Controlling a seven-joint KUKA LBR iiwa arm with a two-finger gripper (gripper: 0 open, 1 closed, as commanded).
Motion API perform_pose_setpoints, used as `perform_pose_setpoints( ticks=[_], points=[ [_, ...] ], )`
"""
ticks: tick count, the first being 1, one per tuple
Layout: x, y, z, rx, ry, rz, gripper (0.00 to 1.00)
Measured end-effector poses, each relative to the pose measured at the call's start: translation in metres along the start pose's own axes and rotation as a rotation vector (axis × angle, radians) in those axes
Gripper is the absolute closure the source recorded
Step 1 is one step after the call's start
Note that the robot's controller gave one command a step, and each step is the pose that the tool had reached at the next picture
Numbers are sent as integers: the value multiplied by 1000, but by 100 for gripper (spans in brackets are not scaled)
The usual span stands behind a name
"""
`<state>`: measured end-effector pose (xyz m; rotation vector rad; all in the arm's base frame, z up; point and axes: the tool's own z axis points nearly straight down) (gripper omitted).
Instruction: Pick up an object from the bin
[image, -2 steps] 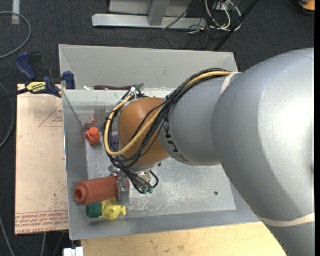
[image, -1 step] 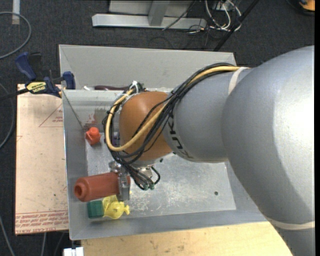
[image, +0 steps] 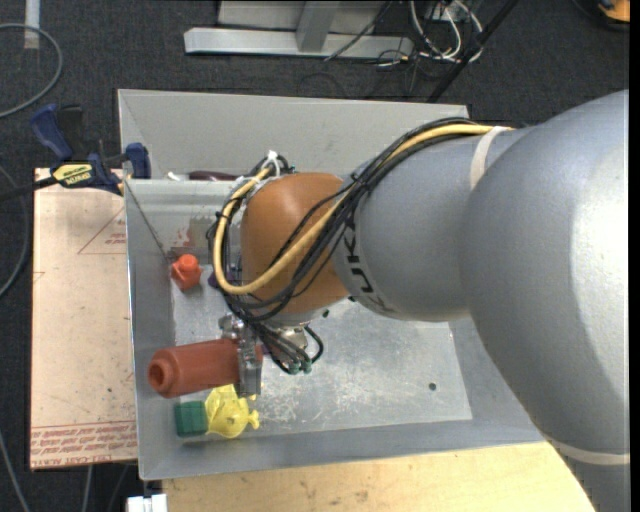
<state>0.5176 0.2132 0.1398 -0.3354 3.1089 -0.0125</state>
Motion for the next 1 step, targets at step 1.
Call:
perform_pose_setpoints(
  ticks=[1],
  points=[
    [0,0,-12,0,-1,0,100]
  ],
)
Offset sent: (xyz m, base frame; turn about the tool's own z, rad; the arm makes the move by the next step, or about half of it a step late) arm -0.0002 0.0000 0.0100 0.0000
